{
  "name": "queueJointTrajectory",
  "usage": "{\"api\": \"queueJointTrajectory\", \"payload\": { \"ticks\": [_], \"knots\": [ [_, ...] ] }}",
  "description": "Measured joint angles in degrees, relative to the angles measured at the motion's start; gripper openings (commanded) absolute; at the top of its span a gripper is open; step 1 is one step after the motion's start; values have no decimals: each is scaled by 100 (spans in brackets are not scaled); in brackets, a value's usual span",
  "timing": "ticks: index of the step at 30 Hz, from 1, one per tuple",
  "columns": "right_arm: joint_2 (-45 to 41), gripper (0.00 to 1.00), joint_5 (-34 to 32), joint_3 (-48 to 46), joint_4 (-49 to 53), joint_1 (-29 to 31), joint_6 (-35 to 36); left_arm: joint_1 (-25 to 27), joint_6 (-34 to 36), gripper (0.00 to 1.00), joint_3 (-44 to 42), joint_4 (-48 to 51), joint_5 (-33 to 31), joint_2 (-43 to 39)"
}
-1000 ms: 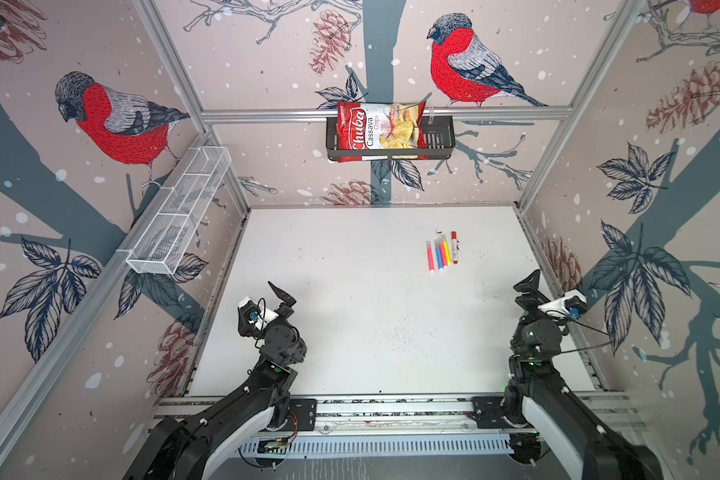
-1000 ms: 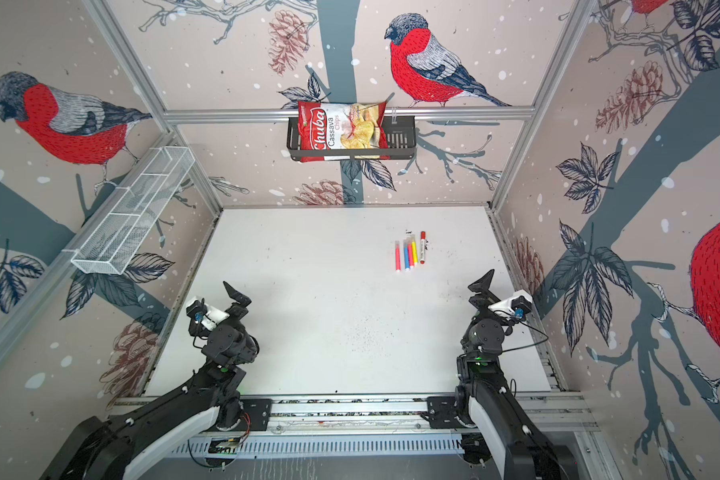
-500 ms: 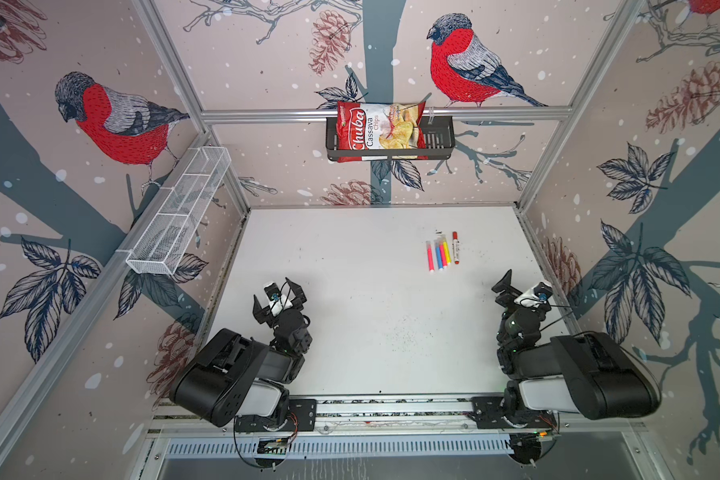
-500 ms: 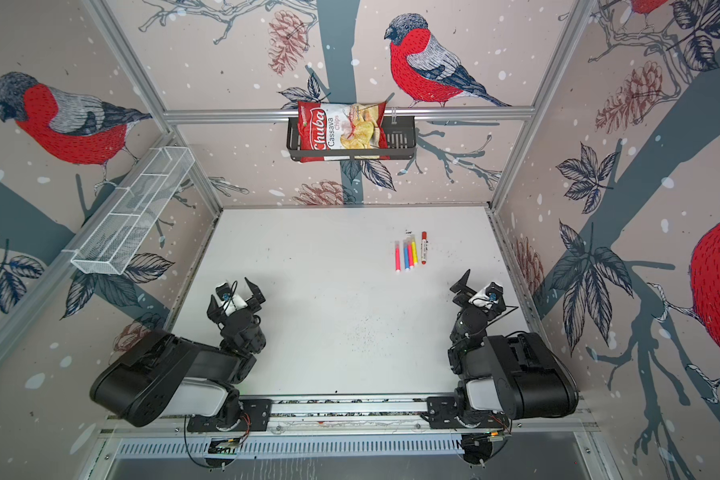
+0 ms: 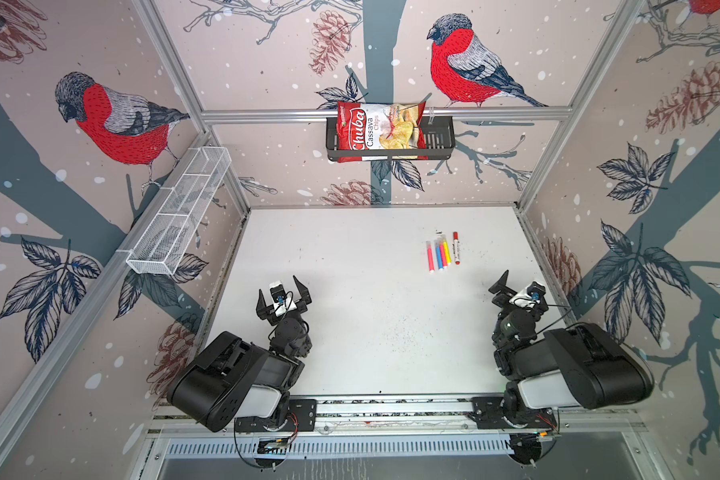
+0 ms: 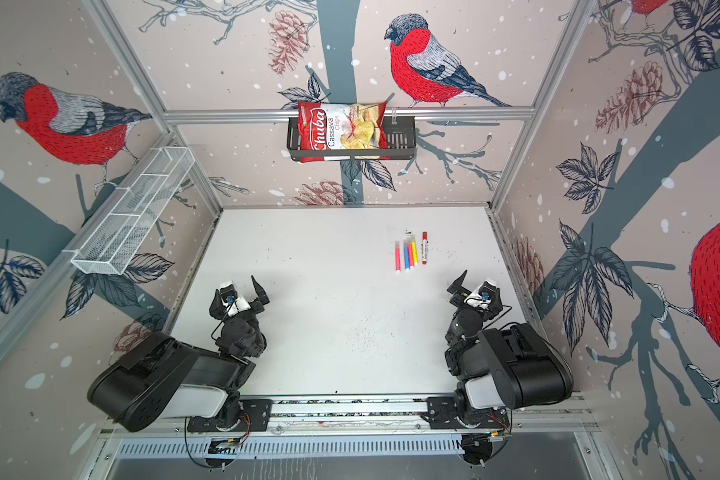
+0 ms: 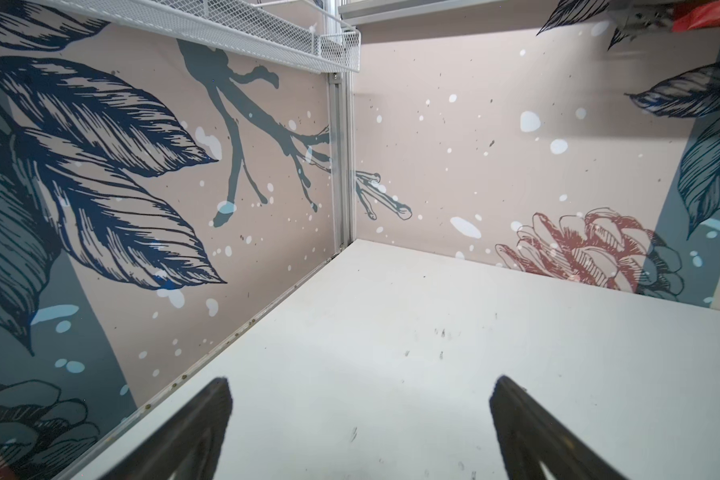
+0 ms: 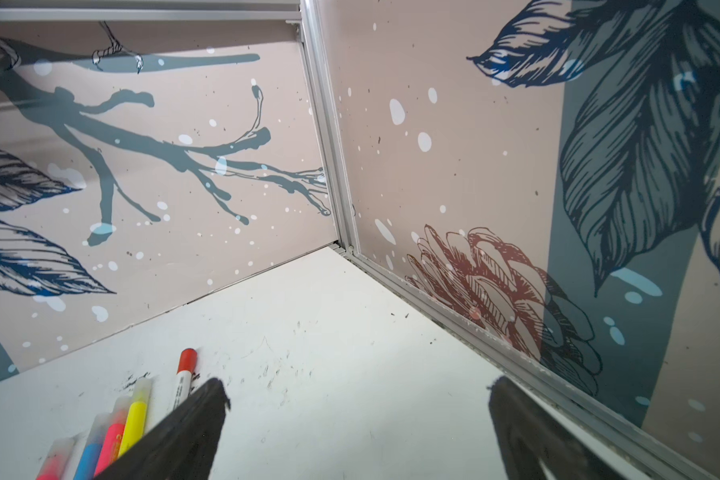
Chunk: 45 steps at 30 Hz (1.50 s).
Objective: Insert the pens into the pen caps
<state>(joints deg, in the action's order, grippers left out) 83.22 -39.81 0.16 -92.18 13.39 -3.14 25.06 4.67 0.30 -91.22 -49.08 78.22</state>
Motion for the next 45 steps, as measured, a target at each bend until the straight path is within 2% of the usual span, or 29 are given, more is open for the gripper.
{"api": "queueJointTrajectory", "payload": {
  "ticks": [7,11,15,19,26,31,34,38,41,45],
  "knots": [
    [439,99,-87,-2,-26,361,494,-94,-20,97,0,-20,549,-26],
    [334,99,-83,-2,-33,289,599,-98,46,97,0,-20,800,-63],
    [149,99,13,-2,-37,103,551,-83,476,97,0,-39,1001,-63],
    [98,99,133,-2,-37,44,463,-240,586,97,0,-125,1082,184],
    [94,99,192,-2,-35,44,446,-791,564,97,7,-101,1362,1152],
    [94,99,221,9,-33,46,446,-870,518,99,4,-107,1532,1250],
    [48,99,404,286,216,-79,422,-1075,448,99,17,-114,1915,1403],
    [223,99,909,708,675,-708,98,-1266,424,99,122,-107,2345,1558],
    [393,100,1246,1062,1460,-780,-46,-1307,411,98,170,-105,2507,1585],
    [339,99,1386,1200,1834,-940,-302,-1604,236,98,649,155,2750,1342]
  ]
}}
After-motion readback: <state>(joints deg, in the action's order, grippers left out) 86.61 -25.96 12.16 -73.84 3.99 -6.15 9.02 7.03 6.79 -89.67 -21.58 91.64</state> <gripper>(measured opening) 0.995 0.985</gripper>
